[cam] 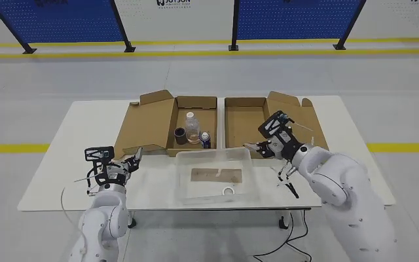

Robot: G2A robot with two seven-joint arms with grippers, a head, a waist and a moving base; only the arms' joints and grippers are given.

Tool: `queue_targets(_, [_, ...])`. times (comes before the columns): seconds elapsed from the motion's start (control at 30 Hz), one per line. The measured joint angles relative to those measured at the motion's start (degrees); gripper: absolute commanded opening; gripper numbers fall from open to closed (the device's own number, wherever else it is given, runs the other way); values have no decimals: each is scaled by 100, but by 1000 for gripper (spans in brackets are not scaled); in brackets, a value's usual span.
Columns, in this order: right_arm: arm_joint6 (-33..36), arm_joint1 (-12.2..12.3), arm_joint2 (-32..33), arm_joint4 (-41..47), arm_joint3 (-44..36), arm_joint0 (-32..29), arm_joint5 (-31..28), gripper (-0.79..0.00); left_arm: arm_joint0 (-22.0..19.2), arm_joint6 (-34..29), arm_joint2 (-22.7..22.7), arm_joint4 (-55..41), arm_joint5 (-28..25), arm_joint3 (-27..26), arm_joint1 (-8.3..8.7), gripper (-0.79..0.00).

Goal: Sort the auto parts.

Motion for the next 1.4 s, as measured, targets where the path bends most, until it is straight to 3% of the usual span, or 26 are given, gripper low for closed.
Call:
queue_targets(0.27, [1022, -108, -842, 277, 792, 636, 209, 0, 0, 0, 0, 0, 0, 0, 0, 0])
queue_targets(0.57, [1448, -234, -1631, 295, 1455, 1137, 167, 0, 0, 0, 0, 0, 0, 0, 0, 0])
queue_targets(0.73, [1643, -263, -1785, 480, 1646, 1225, 129, 0, 0, 0, 0, 0, 0, 0, 0, 0])
queue_targets(1.07, [1880, -243, -1914, 769, 1956, 1369, -604, 0, 0, 0, 0, 0, 0, 0, 0, 0])
queue_targets(1.4, [1878, -243, -1910, 769, 1957, 1367, -596, 0, 0, 0, 0, 0, 0, 0, 0, 0])
